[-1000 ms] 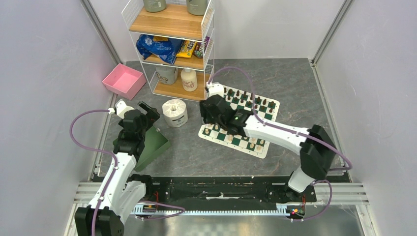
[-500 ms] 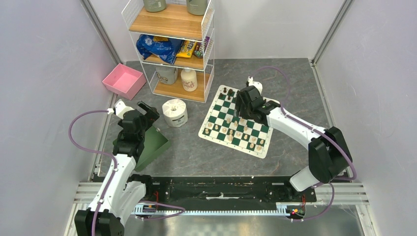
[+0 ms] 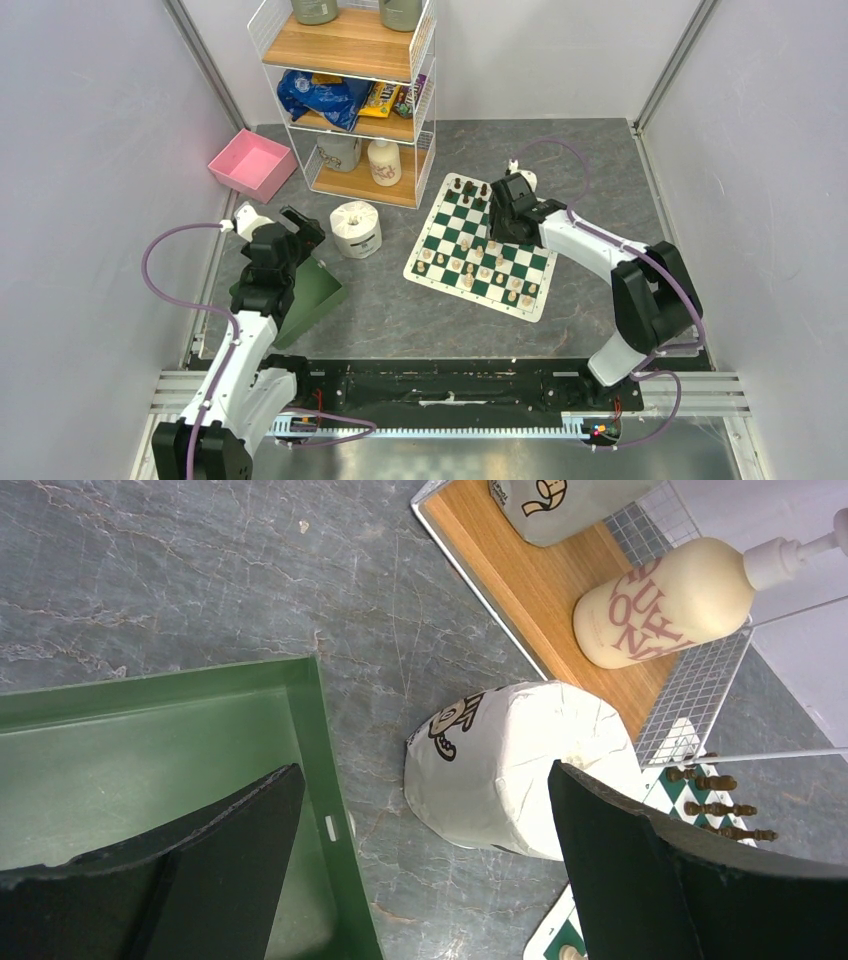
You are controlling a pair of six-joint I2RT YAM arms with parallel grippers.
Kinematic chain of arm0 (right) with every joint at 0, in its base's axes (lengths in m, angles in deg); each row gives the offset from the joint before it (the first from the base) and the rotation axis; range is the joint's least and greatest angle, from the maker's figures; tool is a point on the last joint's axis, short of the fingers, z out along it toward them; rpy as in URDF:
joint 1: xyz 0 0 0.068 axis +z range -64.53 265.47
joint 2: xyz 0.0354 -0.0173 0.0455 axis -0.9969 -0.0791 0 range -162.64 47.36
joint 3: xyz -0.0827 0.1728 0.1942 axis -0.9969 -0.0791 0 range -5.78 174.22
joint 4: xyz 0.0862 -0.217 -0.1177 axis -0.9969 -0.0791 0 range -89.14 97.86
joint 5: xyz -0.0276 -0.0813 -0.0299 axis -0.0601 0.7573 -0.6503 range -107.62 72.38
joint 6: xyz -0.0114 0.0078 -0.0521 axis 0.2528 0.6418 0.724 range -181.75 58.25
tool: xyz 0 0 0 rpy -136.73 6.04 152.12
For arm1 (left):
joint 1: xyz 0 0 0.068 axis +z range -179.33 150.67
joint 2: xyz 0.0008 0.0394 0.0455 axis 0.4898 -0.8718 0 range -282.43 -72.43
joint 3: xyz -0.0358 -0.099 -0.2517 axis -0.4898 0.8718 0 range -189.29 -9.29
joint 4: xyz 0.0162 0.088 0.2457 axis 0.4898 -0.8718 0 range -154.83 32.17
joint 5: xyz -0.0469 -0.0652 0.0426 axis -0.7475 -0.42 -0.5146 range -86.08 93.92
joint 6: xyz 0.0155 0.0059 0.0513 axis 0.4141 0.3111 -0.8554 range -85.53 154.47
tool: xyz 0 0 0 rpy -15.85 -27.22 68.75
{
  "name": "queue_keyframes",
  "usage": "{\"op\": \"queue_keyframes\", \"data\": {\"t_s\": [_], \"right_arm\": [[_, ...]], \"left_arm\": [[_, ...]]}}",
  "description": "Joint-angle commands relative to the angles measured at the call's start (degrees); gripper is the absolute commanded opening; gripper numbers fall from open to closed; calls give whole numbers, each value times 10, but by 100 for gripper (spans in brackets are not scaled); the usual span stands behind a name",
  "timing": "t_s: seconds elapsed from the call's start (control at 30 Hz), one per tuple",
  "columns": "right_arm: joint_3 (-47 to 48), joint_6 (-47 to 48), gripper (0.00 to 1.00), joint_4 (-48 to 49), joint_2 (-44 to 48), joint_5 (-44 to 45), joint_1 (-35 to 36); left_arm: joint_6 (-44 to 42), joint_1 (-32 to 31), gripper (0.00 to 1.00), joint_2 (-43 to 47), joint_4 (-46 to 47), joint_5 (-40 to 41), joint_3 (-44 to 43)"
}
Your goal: Set up the chess pieces on the board
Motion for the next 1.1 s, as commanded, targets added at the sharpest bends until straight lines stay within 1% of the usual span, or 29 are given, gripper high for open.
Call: {"op": "queue_keyframes", "data": {"t_s": [0.0,0.73,1.07], "right_arm": [[40,16,56,0,-18,-4,0],[77,34,42,7,-85,-21,1],[78,37,36,-1,-91,-18,1]], "left_arm": [[10,4,100,-6,28,2,-5],[12,4,100,-9,34,0,-6],[12,4,100,-9,33,3,-1]]}}
